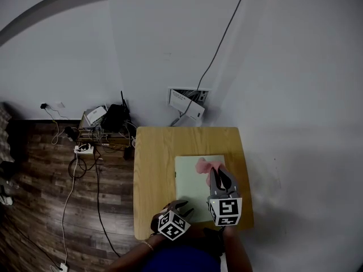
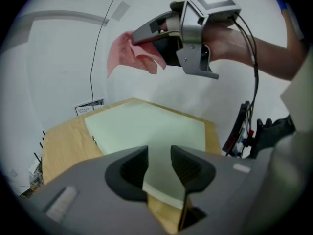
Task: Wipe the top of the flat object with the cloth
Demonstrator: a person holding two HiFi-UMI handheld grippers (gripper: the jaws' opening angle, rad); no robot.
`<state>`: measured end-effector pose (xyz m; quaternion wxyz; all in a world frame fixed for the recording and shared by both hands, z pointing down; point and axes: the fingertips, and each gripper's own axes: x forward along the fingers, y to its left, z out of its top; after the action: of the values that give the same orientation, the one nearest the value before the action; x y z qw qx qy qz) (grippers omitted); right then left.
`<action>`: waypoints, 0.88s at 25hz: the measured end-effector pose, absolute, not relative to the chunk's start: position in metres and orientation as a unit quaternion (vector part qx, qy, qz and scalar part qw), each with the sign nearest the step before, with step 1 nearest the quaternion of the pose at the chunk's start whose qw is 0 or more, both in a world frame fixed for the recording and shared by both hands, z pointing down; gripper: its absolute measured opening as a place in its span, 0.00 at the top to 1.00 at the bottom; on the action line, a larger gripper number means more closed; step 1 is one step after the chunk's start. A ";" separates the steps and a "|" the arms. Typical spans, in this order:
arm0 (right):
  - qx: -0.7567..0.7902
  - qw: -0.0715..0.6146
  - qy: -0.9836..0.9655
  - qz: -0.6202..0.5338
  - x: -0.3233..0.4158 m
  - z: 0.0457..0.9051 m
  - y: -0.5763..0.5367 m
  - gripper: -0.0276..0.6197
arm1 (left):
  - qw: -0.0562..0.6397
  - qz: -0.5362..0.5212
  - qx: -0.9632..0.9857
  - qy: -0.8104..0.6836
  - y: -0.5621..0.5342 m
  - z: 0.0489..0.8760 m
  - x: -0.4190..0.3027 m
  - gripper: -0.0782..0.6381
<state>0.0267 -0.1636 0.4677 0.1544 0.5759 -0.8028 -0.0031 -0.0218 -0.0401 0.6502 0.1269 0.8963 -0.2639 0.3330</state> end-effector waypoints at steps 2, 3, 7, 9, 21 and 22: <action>0.561 0.173 -0.810 0.000 0.019 0.482 -0.173 0.91 | 0.132 0.344 0.891 -0.264 -0.041 0.659 -0.024 0.69; 0.554 0.182 -0.813 0.001 0.015 0.489 -0.178 0.91 | 0.133 0.348 0.890 -0.264 -0.041 0.663 -0.026 0.69; 0.532 0.206 -0.821 0.008 0.001 0.512 -0.195 0.91 | 0.117 0.354 0.888 -0.268 -0.043 0.668 -0.027 0.71; 0.522 0.217 -0.825 0.011 -0.006 0.523 -0.201 0.91 | 0.110 0.359 0.886 -0.271 -0.044 0.670 -0.027 0.71; 0.427 0.337 -0.839 0.017 -0.044 0.605 -0.231 0.91 | 0.114 0.367 0.878 -0.287 -0.046 0.671 -0.027 0.71; 0.420 0.347 -0.838 0.016 -0.046 0.612 -0.233 0.91 | 0.115 0.367 0.877 -0.288 -0.045 0.671 -0.027 0.71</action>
<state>-0.0461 -0.2325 0.6120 0.3469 0.4204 -0.8383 0.0161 -0.0269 -0.0452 0.6707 0.1148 0.8770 -0.2880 0.3670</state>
